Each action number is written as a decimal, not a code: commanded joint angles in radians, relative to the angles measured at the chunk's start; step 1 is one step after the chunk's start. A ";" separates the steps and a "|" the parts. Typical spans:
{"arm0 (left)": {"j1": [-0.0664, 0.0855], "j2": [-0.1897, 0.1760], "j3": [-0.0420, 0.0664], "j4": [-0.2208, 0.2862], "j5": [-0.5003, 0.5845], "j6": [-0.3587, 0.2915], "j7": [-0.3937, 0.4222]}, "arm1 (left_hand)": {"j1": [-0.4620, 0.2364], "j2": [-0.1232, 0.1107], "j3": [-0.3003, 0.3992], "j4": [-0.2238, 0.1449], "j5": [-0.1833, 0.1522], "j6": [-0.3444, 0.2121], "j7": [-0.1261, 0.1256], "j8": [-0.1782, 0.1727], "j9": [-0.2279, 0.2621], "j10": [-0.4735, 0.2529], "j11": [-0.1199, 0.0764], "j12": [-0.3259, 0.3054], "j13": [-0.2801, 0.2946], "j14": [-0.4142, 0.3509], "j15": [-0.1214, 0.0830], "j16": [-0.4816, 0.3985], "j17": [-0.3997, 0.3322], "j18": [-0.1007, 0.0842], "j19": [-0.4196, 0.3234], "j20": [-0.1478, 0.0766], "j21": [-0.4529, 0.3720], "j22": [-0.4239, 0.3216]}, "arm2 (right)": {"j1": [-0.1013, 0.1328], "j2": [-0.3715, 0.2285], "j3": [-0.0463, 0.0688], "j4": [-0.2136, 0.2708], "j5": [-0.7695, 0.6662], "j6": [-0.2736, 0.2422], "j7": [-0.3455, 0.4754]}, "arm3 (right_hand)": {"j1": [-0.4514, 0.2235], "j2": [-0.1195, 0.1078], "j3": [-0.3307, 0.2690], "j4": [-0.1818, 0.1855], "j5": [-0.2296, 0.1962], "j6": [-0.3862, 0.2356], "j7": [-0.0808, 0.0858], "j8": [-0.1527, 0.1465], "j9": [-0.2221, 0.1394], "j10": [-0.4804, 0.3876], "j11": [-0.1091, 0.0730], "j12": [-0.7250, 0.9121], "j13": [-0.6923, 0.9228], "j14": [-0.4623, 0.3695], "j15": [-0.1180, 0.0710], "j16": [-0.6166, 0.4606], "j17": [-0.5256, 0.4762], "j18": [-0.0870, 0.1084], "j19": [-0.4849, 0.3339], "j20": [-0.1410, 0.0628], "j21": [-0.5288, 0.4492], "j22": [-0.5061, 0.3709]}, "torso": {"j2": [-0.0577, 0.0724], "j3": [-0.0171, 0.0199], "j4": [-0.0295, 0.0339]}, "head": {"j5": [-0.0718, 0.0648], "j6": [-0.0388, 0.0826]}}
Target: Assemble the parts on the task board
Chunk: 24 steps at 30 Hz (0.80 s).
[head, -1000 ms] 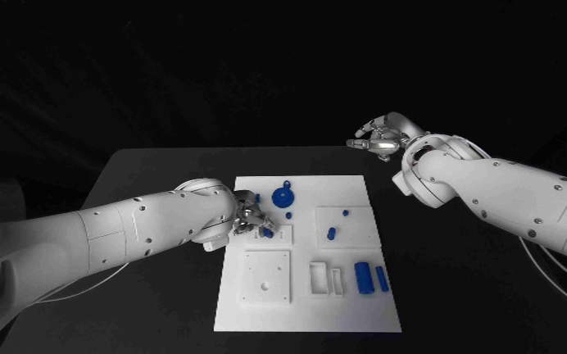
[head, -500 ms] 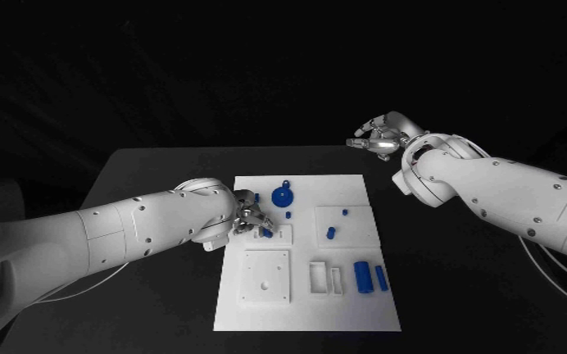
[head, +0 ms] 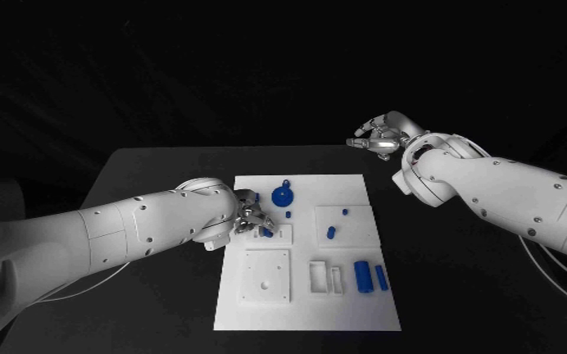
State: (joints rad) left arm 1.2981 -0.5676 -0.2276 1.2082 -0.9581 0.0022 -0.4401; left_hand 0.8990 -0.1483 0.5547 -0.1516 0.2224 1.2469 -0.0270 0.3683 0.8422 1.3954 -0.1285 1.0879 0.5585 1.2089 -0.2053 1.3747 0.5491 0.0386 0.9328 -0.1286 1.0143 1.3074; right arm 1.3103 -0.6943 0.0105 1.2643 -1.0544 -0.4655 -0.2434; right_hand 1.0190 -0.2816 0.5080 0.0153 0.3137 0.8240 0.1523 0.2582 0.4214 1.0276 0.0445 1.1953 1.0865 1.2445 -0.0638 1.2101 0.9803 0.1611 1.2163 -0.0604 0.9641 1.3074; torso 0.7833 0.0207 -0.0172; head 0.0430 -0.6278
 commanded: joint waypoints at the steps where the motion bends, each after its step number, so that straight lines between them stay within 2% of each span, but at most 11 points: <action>1: 0.000 0.003 0.001 0.004 0.010 -0.013 0.010 | 0.036 0.041 0.041 -0.055 0.043 0.003 0.007 -0.007 0.000 -0.004 -0.002 -0.006 0.001 -0.005 -0.005 -0.004 -0.002 -0.003 -0.001 -0.138 0.002 0.017 | 0.000 0.000 0.000 0.002 -0.002 0.012 0.009 | -0.011 -0.001 -0.006 0.002 0.006 -0.003 0.008 0.005 0.000 -0.008 0.002 0.005 -0.001 -0.005 -0.001 0.000 -0.001 0.101 0.006 -0.004 -0.004 0.016 | 0.000 0.0001 -0.0002 | 0.000 0.000; 4: 0.000 0.004 0.001 0.005 0.010 -0.015 0.012 | 0.048 0.053 0.046 -0.072 0.067 0.004 0.007 -0.008 0.000 -0.003 -0.001 -0.007 0.002 -0.005 -0.004 -0.003 -0.002 -0.004 0.000 -0.138 0.002 0.017 | 0.000 0.000 0.000 0.001 -0.002 0.013 0.009 | -0.012 -0.001 -0.006 0.002 0.006 -0.003 0.008 0.005 0.000 -0.008 0.002 0.005 -0.001 -0.005 -0.001 0.000 -0.001 0.101 0.006 -0.004 -0.004 0.016 | 0.000 0.0001 -0.0003 | 0.000 -0.001; 7: 0.000 0.005 0.001 0.005 0.010 -0.016 0.011 | 0.053 0.058 0.047 -0.079 0.070 0.004 0.006 -0.009 0.001 -0.003 -0.001 -0.007 0.002 -0.004 -0.004 -0.003 -0.002 -0.004 0.000 -0.139 0.002 0.017 | 0.000 0.001 0.000 0.001 -0.002 0.013 0.009 | -0.012 -0.001 -0.006 0.003 0.006 -0.003 0.008 0.005 -0.001 -0.008 0.002 0.005 -0.001 -0.005 -0.001 0.000 -0.001 0.101 0.006 -0.004 -0.004 0.016 | 0.000 -0.0002 -0.0002 | 0.001 -0.001; 14: 0.000 0.005 0.001 0.006 0.007 -0.013 0.008 | 0.066 0.063 0.051 -0.099 0.076 0.005 0.005 -0.009 0.002 -0.003 -0.002 -0.008 0.002 -0.003 -0.003 -0.002 -0.003 -0.005 0.001 -0.139 0.003 0.017 | 0.000 0.000 0.000 0.000 -0.002 0.013 0.009 | -0.012 -0.001 -0.007 0.004 0.007 -0.004 0.008 0.005 -0.001 -0.008 0.002 0.005 -0.002 -0.005 -0.001 0.000 -0.001 0.101 0.006 -0.004 -0.005 0.016 | 0.000 -0.0001 -0.0003 | 0.001 -0.001; 24: 0.000 0.002 0.001 0.005 -0.004 -0.007 0.003 | 0.073 0.069 0.054 -0.119 0.117 0.008 0.003 -0.009 0.007 -0.002 -0.004 -0.008 0.003 0.001 0.000 0.000 -0.003 -0.006 0.005 -0.138 0.004 0.016 | 0.000 0.001 0.000 0.000 -0.002 0.013 0.010 | -0.013 -0.001 -0.007 0.005 0.008 -0.004 0.008 0.005 -0.001 -0.008 0.002 0.006 -0.002 -0.005 -0.001 0.001 -0.001 0.101 0.006 -0.004 -0.005 0.016 | 0.000 -0.0003 -0.0003 | 0.002 -0.001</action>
State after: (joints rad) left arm 1.2982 -0.5663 -0.2276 1.2114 -0.9576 -0.0056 -0.4404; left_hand 0.8975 -0.1468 0.5245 -0.1818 0.3360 1.2503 -0.0236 0.3652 0.8478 1.3970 -0.1266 1.0841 0.5606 1.2036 -0.2027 1.3747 0.5471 0.0386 0.9328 -0.1286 1.0143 1.3080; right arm 1.3103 -0.6938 0.0105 1.2633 -1.0544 -0.4648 -0.2429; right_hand 1.0157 -0.2850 0.5051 0.0181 0.3176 0.8237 0.1520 0.2582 0.4214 1.0276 0.0445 1.1952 1.0856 1.2444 -0.0637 1.2102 0.9803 0.1611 1.2162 -0.0604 0.9641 1.3073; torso 0.7832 0.0204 -0.0177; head 0.0449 -0.6281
